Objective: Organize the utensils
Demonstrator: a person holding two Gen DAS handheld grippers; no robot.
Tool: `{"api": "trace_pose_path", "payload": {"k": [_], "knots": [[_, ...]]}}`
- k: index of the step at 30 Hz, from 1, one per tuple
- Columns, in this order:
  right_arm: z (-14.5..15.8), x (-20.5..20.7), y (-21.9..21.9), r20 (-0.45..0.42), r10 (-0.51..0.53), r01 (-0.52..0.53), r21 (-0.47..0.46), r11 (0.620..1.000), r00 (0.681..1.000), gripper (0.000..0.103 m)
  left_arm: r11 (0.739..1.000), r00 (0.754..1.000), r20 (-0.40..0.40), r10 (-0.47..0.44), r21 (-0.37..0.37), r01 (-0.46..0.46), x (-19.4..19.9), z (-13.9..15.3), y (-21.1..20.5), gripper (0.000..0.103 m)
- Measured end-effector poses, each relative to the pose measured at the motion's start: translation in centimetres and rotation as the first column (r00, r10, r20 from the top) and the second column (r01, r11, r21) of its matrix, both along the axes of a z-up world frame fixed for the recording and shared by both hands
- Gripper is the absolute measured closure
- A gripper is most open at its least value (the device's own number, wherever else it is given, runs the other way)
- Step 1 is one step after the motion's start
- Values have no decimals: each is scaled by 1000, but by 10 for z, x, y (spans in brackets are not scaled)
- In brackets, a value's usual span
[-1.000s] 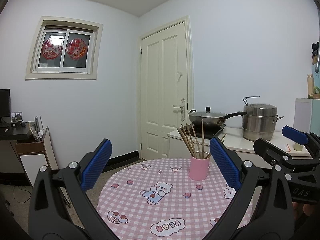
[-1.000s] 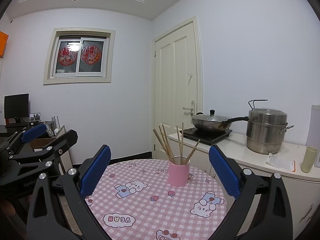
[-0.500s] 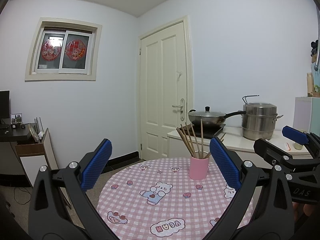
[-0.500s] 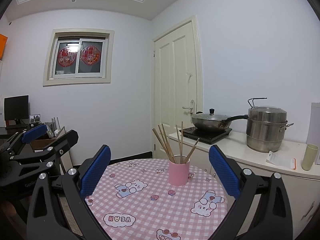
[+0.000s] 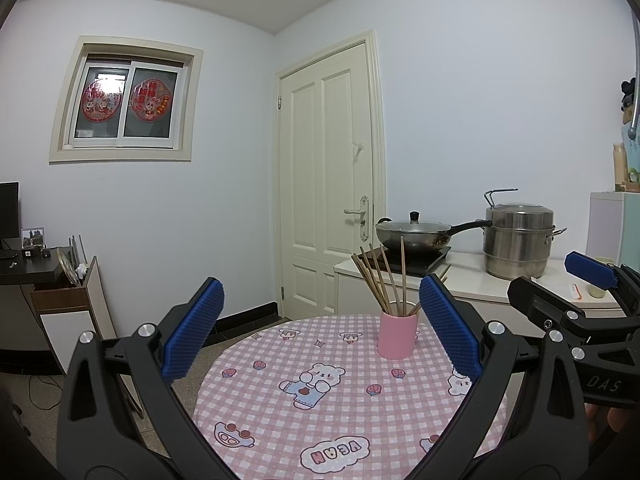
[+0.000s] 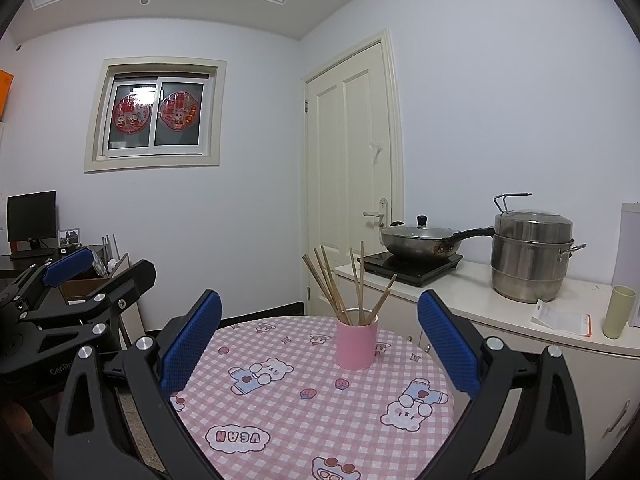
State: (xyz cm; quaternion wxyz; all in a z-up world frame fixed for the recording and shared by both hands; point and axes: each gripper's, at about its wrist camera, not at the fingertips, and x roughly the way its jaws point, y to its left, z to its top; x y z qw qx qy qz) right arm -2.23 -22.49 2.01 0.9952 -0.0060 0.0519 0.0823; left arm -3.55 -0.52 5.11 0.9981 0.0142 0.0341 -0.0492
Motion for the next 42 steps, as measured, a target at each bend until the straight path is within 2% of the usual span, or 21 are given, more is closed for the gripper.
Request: {"api": "trace_pose_path", "payload": {"k": [42], "knots": [[-3,2,0,-7,-2,2,0,1000,1000,8,1000,1000,-2,4,7,-4,3,-1,4,7]]}}
